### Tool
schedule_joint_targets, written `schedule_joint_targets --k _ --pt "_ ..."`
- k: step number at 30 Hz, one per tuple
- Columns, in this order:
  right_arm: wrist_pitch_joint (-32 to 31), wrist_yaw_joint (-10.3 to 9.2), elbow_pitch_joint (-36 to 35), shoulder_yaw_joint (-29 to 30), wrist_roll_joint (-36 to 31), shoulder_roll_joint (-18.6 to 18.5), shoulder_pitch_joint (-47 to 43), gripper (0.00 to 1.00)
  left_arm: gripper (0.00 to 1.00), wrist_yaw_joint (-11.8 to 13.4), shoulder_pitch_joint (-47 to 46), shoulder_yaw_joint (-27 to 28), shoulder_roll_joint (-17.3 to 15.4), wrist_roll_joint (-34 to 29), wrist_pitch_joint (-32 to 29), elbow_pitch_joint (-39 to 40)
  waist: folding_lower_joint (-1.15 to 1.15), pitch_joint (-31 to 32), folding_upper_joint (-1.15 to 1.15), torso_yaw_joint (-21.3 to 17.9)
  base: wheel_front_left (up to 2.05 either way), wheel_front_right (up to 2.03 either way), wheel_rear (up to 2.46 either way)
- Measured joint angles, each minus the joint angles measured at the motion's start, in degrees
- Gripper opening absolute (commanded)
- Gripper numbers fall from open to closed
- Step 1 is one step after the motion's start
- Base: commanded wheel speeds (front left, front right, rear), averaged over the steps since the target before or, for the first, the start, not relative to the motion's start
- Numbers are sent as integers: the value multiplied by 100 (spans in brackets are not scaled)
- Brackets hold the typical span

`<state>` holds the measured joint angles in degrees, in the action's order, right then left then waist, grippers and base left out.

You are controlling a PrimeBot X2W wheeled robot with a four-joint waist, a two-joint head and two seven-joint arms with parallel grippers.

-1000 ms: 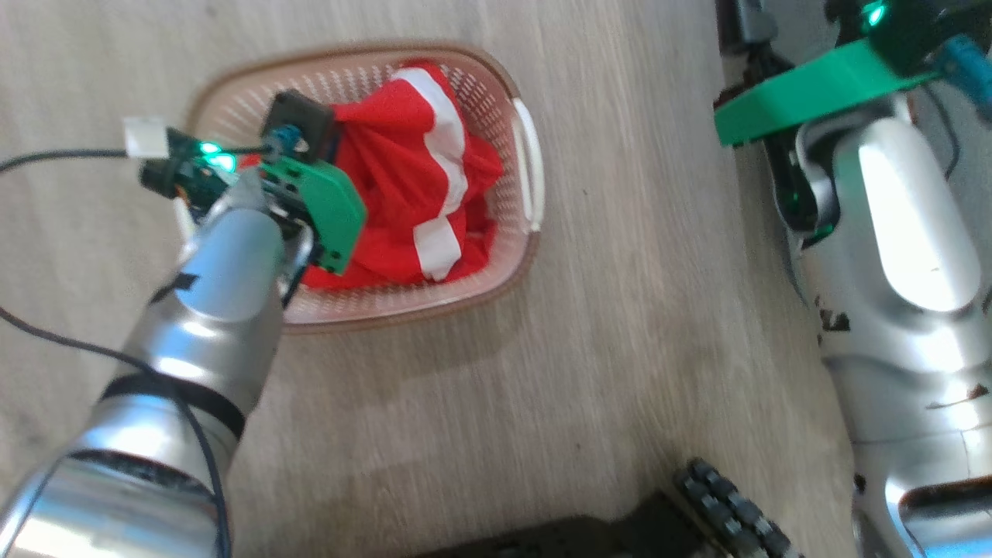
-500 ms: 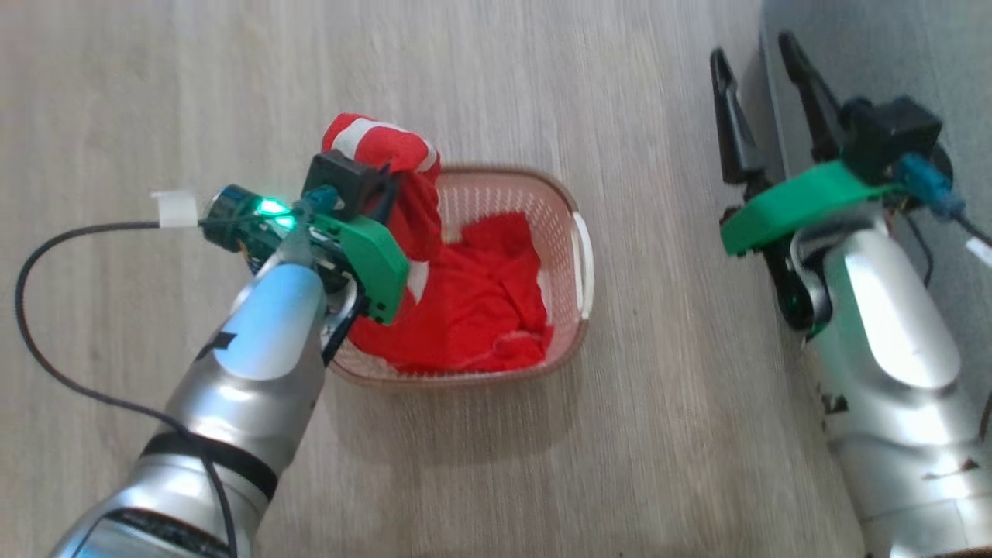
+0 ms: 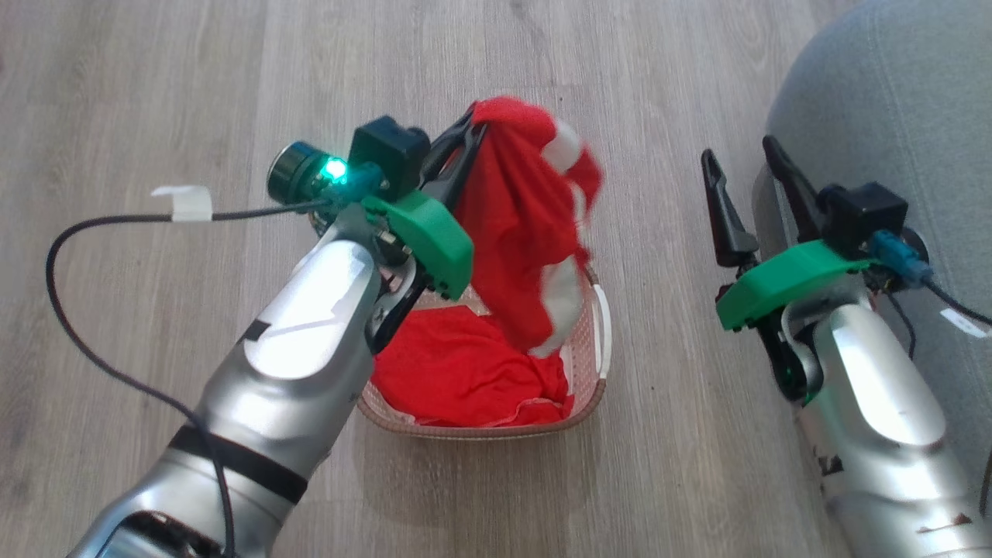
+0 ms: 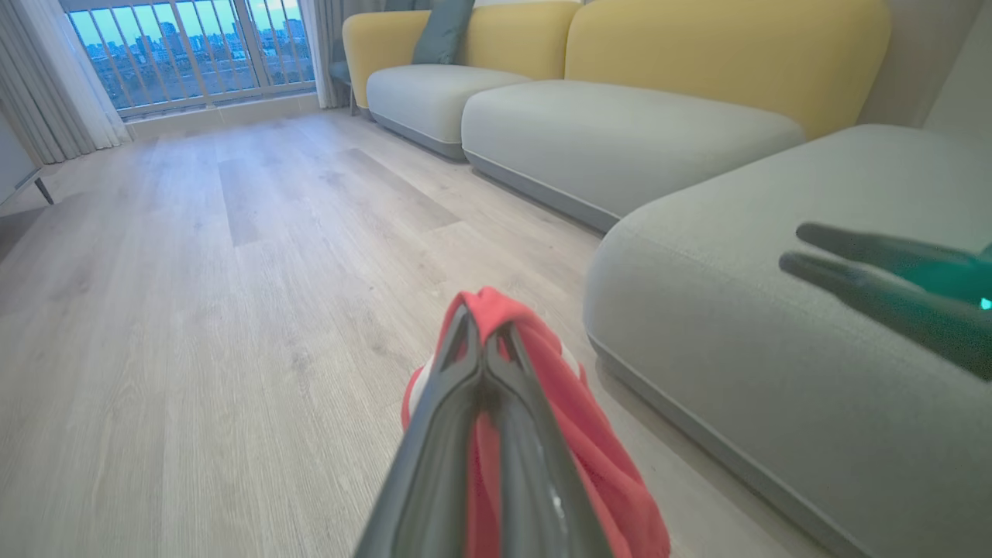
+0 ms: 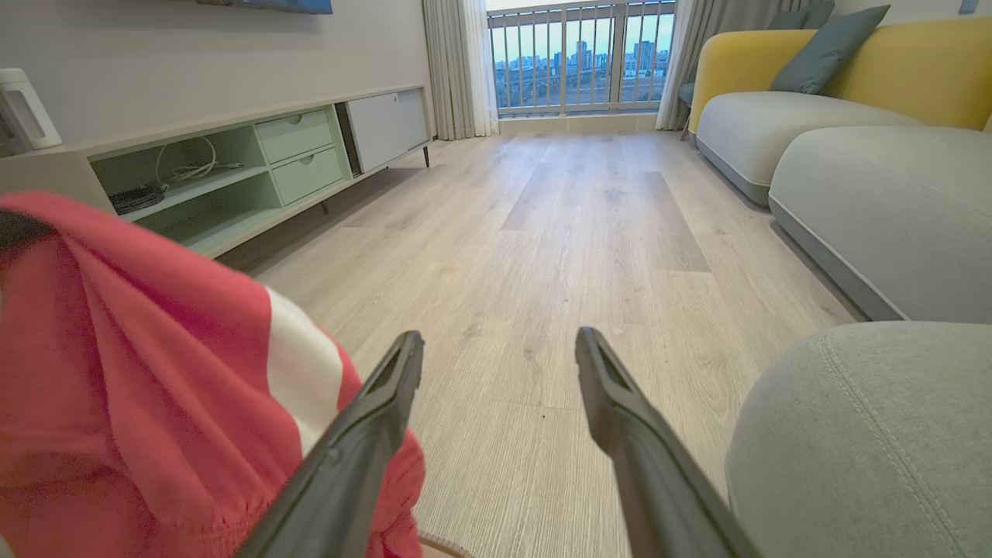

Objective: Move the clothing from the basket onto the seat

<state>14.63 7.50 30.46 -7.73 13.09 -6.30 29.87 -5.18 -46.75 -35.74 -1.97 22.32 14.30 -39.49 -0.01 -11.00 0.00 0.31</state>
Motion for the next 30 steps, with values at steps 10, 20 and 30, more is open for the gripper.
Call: schedule_joint_targets --k 10,20,30 --pt "0 0 57 -64 53 0 -240 100 0 276 -565 -248 -1 365 15 835 0 280 0 -29 0 0 0" --pt "0 0 -879 -732 318 44 -236 100 0 436 -608 -491 -2 503 15 867 1 386 0 -82 0 0 0" --pt "0 0 -1235 -1432 304 -32 -66 100 0 437 -592 -727 -2 655 15 881 1 338 0 -28 0 0 0"
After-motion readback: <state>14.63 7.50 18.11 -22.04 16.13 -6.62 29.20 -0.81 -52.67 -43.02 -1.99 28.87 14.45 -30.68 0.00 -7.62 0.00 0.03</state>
